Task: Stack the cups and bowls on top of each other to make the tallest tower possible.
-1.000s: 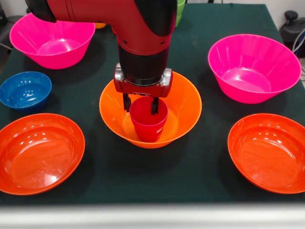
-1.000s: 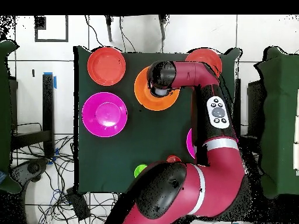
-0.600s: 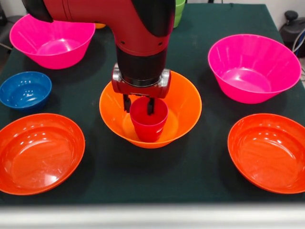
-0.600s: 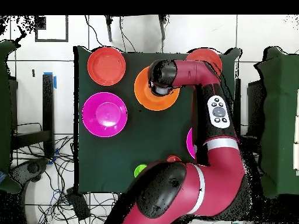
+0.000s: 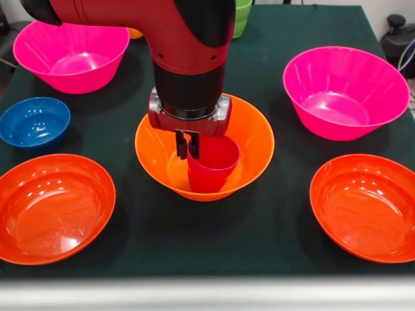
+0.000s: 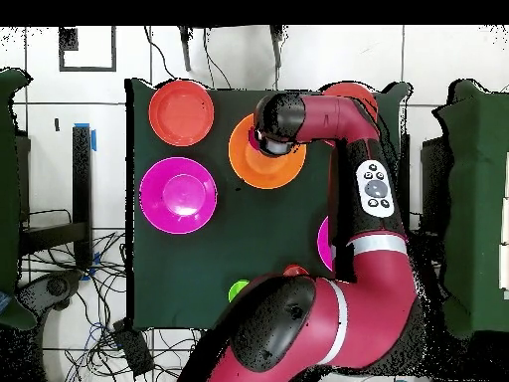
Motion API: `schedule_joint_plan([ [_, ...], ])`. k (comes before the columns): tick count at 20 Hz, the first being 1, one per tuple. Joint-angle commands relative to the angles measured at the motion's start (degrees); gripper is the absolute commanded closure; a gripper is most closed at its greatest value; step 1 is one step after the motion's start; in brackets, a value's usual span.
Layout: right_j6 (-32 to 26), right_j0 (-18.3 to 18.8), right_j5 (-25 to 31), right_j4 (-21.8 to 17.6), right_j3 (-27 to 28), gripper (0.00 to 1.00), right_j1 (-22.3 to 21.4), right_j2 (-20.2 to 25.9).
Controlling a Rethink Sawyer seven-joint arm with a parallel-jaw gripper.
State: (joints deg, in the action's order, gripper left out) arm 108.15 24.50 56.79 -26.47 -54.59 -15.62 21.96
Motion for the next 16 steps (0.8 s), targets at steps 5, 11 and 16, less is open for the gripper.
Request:
schedule_joint_plan([
  [5,-3.92,-2.17,6.01,-0.27,1.85,1.00,1.59,-0.22],
  [11,-4.14,-1.89,5.81,-0.04,0.36,1.00,1.09,-0.39],
  [16,-4.18,-1.83,5.66,0.10,-1.18,1.00,0.36,-0.51],
])
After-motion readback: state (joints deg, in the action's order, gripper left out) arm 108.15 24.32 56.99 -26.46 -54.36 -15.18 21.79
